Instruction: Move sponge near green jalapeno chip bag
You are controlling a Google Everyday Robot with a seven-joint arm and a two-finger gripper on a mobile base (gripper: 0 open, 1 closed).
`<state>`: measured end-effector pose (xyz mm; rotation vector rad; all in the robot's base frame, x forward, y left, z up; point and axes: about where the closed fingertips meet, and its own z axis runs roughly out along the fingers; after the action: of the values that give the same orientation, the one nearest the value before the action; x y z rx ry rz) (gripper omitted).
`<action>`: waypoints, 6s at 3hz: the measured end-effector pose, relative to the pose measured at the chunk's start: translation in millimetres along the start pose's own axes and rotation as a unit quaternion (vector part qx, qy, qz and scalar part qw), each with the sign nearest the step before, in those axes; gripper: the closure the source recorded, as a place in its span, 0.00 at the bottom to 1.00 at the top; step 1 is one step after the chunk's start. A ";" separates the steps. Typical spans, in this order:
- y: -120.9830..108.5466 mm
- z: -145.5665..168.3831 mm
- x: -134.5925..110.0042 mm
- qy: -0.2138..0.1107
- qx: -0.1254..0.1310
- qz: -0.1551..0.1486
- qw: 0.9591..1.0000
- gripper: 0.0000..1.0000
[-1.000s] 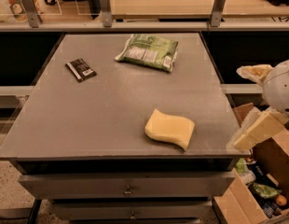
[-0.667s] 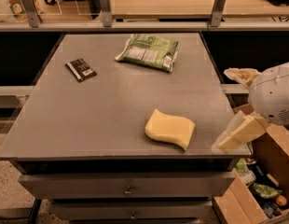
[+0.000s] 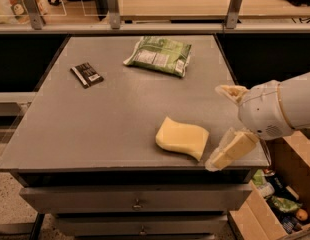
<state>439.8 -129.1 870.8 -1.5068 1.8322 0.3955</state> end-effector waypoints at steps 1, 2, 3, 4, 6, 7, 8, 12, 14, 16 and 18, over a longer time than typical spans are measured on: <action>3.5 20.6 1.4 0.002 -0.023 0.001 1.000 0.00; 5.6 41.1 0.6 0.006 -0.046 0.000 0.999 0.00; 4.7 58.0 1.2 0.008 -0.062 0.011 0.998 0.18; 2.8 68.8 1.3 0.009 -0.070 0.020 0.997 0.41; 1.2 73.3 -0.6 0.009 -0.071 0.028 0.997 0.88; 1.9 73.6 -2.0 0.009 -0.072 0.027 0.997 1.00; -6.1 79.1 -8.9 -0.001 -0.074 0.018 0.997 1.00; -150.9 93.2 -13.9 0.021 -0.018 0.028 0.999 1.00; -213.1 103.9 9.3 0.027 0.016 0.085 0.996 0.83; -224.3 104.7 10.4 0.005 0.011 0.090 0.996 0.36; -220.7 94.4 -2.5 -0.005 0.019 0.075 0.997 0.00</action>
Offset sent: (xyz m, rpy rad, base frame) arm 0.0160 0.0413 -0.0502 -0.0099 0.1174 0.0928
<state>679.1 -126.5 851.8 -1.3442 1.9419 0.4370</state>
